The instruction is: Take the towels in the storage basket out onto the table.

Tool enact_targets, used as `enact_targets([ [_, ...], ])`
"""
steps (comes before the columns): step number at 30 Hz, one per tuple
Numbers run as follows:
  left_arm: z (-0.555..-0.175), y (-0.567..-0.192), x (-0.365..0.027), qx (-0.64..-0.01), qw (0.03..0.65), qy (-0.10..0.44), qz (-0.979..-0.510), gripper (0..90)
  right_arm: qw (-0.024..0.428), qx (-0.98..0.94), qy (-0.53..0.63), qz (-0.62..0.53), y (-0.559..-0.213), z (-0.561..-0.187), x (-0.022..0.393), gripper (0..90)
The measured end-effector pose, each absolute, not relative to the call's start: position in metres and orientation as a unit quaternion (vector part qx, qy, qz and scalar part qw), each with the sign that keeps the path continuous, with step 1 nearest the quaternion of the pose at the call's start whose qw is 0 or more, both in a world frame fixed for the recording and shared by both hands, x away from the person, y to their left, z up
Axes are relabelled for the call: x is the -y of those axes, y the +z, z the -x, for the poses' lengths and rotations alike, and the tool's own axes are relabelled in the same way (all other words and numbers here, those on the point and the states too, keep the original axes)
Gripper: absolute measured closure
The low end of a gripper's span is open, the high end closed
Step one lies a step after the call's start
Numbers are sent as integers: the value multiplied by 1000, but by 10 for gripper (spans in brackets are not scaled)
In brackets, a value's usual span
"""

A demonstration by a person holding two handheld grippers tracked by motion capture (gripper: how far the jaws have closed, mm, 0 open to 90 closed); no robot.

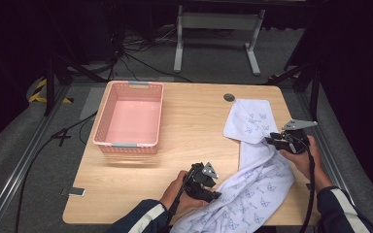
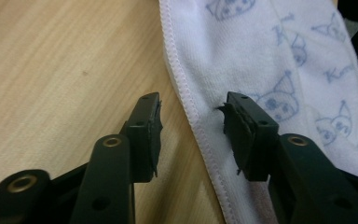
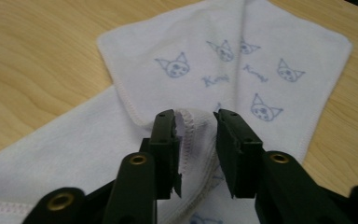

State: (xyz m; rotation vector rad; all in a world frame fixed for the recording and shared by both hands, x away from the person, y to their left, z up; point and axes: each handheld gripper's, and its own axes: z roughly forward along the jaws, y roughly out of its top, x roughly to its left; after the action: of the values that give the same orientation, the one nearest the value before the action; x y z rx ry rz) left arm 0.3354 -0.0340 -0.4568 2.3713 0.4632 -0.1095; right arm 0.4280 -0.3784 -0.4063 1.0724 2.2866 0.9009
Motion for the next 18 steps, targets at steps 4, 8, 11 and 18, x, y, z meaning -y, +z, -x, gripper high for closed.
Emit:
enact_targets([
  [4,-333,-458,35,-163,352,-47,-920,744,215,-849,332,-350,-403,-430,368,559],
  [8,-330,-454,31,-146,354,-43,-923,880,198,-892,296,-278,-409,-442,336,539],
  [11,-328,-453,30,-139,352,-42,-925,886,189,-903,281,-263,-413,-448,320,542],
  [18,-328,-448,21,-140,358,-25,-923,891,188,-924,208,-261,-429,-480,285,764],
])
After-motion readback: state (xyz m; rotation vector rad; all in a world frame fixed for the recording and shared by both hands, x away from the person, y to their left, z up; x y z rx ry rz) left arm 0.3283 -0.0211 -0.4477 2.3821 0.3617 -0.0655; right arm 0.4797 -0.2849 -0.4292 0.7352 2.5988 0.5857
